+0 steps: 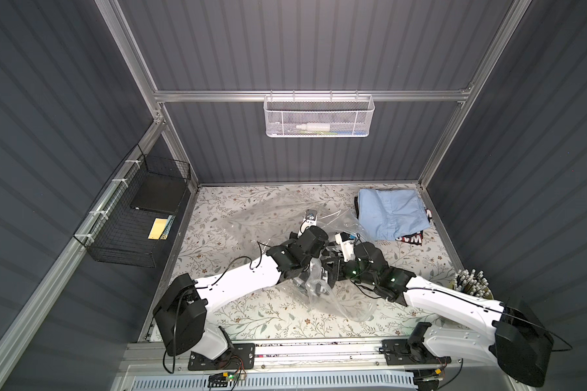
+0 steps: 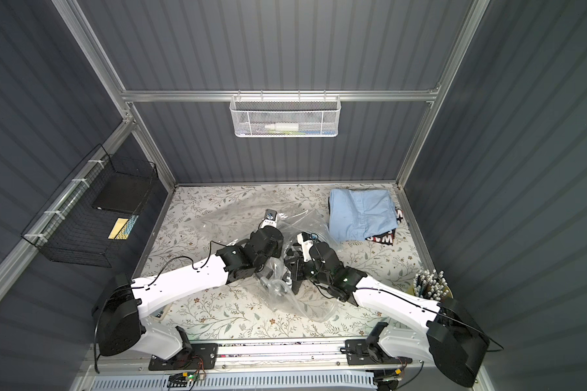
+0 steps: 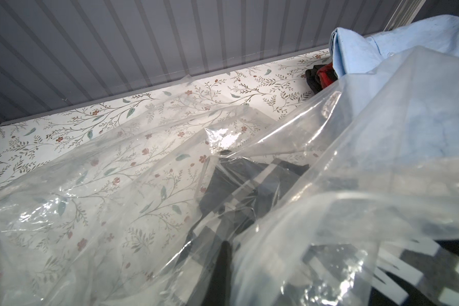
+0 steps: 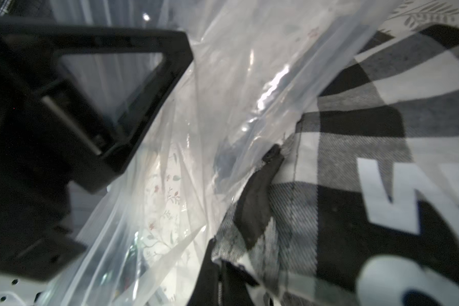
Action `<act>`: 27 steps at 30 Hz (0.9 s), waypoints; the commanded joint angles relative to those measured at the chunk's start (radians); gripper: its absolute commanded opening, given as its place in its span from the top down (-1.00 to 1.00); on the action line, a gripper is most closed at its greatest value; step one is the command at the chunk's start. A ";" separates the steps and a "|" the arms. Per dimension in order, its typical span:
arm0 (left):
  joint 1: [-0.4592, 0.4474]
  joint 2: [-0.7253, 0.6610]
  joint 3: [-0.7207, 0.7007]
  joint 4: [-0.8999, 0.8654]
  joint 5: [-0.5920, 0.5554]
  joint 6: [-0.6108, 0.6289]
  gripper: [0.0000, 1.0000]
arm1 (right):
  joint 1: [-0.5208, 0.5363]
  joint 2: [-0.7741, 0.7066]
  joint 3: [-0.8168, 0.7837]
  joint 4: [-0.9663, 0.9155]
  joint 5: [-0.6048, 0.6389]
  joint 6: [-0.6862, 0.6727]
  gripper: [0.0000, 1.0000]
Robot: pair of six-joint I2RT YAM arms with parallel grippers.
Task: Take the shirt out of the vacuum bag
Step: Take out the shirt from the vacuum bag.
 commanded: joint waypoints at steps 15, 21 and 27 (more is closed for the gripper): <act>0.007 0.051 0.042 0.004 0.011 0.001 1.00 | 0.017 -0.212 -0.002 -0.017 -0.256 -0.049 1.00; 0.006 0.028 0.004 0.005 0.005 -0.004 1.00 | 0.017 -0.260 0.039 -0.115 0.008 -0.089 1.00; 0.007 0.023 -0.030 0.006 0.010 -0.024 1.00 | 0.015 -0.237 0.079 -0.079 0.053 -0.111 1.00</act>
